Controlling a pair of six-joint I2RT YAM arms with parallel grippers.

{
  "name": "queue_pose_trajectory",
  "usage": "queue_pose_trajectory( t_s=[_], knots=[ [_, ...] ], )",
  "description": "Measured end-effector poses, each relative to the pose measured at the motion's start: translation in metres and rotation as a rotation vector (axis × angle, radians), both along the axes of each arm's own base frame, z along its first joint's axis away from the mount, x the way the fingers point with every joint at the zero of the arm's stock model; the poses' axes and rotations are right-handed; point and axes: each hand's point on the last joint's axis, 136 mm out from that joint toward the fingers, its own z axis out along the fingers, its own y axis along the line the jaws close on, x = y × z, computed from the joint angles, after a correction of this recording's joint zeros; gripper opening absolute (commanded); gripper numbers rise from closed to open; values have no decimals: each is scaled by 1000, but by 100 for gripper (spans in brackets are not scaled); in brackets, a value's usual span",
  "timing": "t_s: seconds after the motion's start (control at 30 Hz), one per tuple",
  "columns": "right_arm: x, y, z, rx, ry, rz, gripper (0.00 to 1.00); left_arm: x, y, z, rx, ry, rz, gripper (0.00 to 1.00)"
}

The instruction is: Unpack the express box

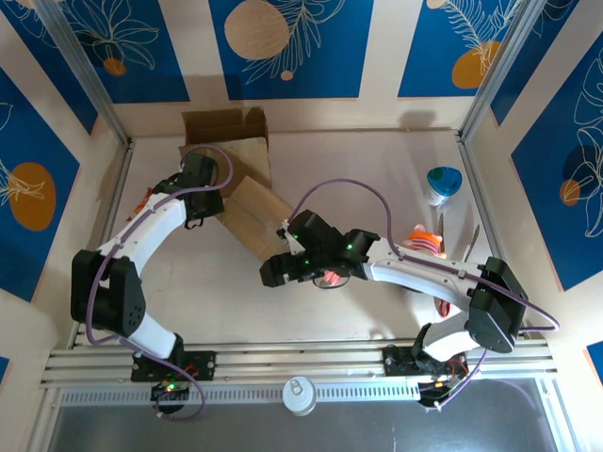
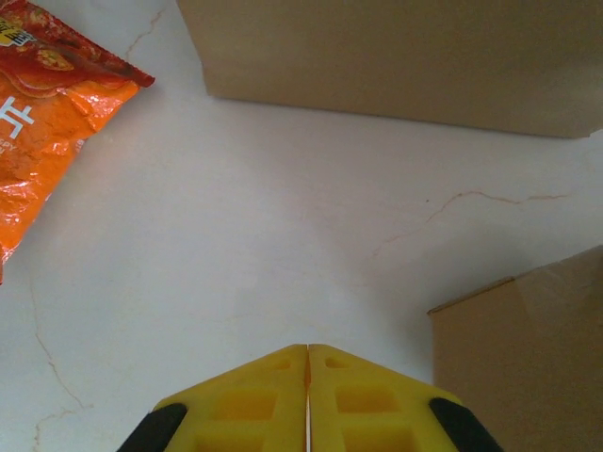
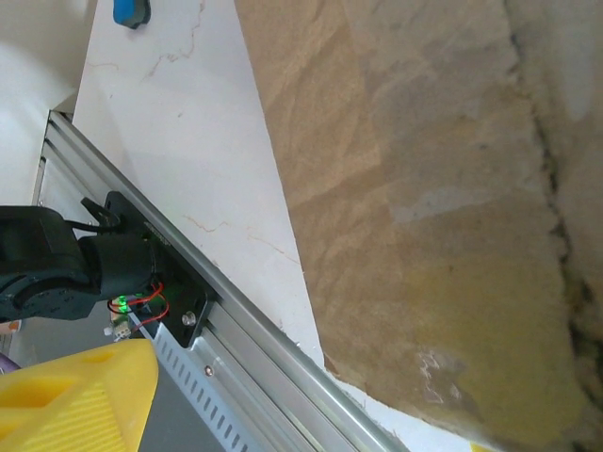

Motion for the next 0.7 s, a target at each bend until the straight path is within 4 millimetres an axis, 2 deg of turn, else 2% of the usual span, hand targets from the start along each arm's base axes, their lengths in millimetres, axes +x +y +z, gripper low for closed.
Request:
queue_pose_trajectory(
  t_s=[0.2, 0.3, 0.4, 0.5, 0.6, 0.7],
  knots=[
    [17, -8, 11, -6, -11, -42, 86, 5, -1, 9, -11, -21, -2, 10],
    [28, -13, 17, -8, -20, -70, 88, 7, -1, 13, -10, -29, -7, 15],
    [36, -18, 23, -12, -26, -94, 90, 10, 0, 19, -16, -41, -7, 28],
    [41, -22, 28, -16, -31, -111, 92, 15, 2, 27, -15, -58, -8, 38],
    [42, -27, 33, -20, -32, -122, 95, 17, 3, 33, -8, -69, -15, 53],
    [44, -34, 44, -16, -38, -139, 96, 16, 8, 36, 1, -71, -18, 59]
  ],
)
